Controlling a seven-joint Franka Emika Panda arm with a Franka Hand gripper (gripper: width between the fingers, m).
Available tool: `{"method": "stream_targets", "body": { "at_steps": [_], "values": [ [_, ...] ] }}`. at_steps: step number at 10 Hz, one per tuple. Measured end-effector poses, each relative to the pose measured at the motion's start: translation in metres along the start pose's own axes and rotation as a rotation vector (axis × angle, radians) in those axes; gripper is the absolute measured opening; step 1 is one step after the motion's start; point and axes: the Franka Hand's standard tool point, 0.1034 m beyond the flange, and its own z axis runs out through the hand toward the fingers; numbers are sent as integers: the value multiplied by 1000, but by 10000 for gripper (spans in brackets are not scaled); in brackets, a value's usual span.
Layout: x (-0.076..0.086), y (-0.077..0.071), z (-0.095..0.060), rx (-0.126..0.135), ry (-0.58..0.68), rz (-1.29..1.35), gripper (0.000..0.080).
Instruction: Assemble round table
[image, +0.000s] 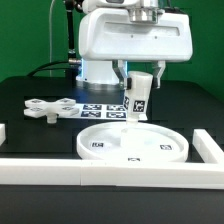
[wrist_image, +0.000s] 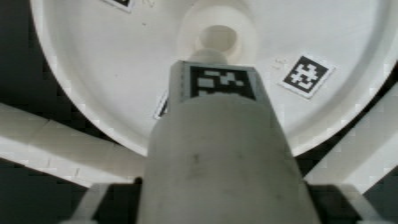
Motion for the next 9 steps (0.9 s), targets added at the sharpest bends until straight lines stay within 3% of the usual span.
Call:
{"method": "stream_targets", "body": {
  "at_steps": [9],
  "values": [
    [-12,-6,17,14,-33,-1,409]
  ]
}}
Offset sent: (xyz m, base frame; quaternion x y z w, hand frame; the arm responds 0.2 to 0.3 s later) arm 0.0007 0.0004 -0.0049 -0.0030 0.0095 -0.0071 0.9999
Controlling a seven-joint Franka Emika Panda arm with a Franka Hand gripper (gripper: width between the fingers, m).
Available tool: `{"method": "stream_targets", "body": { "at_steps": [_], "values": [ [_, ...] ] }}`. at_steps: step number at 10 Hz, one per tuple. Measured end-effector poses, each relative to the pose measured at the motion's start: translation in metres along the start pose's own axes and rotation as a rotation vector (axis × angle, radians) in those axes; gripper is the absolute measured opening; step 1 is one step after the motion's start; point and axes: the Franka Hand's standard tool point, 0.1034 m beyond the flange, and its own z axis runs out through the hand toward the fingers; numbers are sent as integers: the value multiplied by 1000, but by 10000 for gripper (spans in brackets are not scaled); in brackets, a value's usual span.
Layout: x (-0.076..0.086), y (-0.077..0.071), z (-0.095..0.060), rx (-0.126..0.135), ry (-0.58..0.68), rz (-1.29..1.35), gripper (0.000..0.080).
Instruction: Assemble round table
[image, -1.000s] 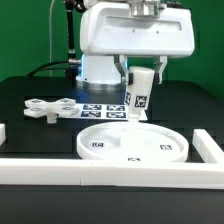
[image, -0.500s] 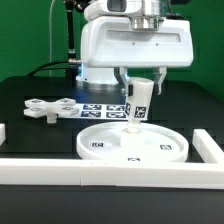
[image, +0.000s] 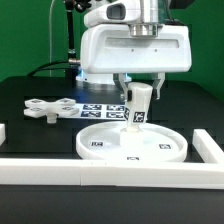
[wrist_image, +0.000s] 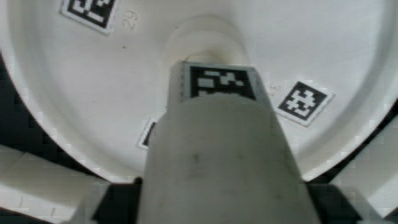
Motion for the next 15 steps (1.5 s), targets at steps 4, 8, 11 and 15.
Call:
{"method": "stream_targets", "body": {
  "at_steps": [4,8,11,15],
  "values": [
    [-4,2,7,-7,6,2,409],
    [1,7,10,-37,54,1,409],
    [1,7,11,-37,55,1,526],
    [3,9,4,-39,59,2,645]
  ]
}}
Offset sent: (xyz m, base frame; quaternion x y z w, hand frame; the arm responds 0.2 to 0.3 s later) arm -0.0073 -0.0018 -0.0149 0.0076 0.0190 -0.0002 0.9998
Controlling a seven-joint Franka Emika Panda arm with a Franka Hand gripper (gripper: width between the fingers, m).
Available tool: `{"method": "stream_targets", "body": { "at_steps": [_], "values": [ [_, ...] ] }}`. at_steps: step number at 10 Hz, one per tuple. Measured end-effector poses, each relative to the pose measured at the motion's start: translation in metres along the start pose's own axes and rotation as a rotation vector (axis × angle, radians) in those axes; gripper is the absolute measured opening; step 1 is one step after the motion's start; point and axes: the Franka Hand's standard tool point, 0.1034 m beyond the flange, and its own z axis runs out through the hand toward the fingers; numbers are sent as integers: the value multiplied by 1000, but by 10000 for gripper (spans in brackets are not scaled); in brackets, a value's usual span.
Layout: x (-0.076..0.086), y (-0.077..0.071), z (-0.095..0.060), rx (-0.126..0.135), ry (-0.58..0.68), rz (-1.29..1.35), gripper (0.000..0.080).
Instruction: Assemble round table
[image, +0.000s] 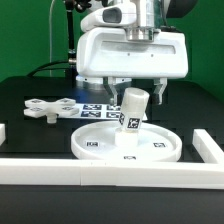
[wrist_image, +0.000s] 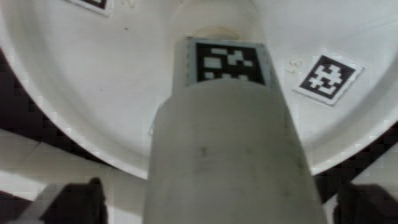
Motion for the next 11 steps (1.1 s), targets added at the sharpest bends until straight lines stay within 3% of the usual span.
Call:
{"method": "stream_targets", "body": {
  "at_steps": [5,9,11],
  "values": [
    [16,8,-25,17,-21,5,649],
    [11,8,-15,35,-68,-10,649],
    [12,1,-13,84,-187,-28,649]
  ]
}}
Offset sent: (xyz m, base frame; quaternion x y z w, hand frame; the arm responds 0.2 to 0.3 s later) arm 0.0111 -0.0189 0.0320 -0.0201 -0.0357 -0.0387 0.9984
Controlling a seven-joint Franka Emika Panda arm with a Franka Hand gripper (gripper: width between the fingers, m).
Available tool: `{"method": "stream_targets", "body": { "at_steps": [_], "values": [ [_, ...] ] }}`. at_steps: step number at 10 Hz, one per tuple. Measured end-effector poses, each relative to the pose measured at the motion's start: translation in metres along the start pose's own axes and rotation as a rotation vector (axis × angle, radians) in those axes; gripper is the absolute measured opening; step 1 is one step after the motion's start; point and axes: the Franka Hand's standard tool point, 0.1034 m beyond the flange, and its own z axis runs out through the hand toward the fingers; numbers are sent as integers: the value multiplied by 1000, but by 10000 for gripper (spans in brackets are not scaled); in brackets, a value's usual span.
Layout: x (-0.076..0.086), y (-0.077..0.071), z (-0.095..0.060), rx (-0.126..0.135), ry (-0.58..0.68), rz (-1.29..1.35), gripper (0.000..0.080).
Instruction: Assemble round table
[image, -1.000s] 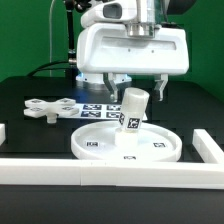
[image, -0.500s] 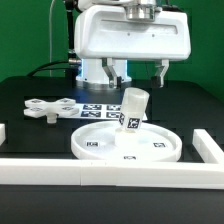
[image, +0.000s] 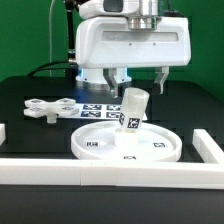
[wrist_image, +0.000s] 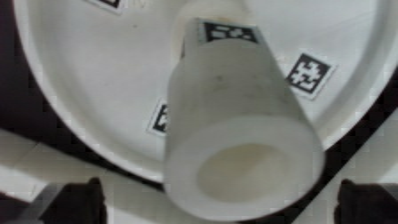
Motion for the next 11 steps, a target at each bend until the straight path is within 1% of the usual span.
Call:
{"method": "stream_targets", "body": {
  "at_steps": [1,3,4,5,8,9,11],
  "values": [
    [0,-3,3,17,-64,-5,649],
    [-6,-6,6,55,-189,-33,649],
    [-7,-7,7,72,-242,-36,649],
    [-5,-10,8,80,-264,-34,649],
    [-5,-8,9,82,-265,-61,649],
    [-9,-3,11,79,-265,-138,649],
    [-11,1,12,83,-259,-160,649]
  ]
}}
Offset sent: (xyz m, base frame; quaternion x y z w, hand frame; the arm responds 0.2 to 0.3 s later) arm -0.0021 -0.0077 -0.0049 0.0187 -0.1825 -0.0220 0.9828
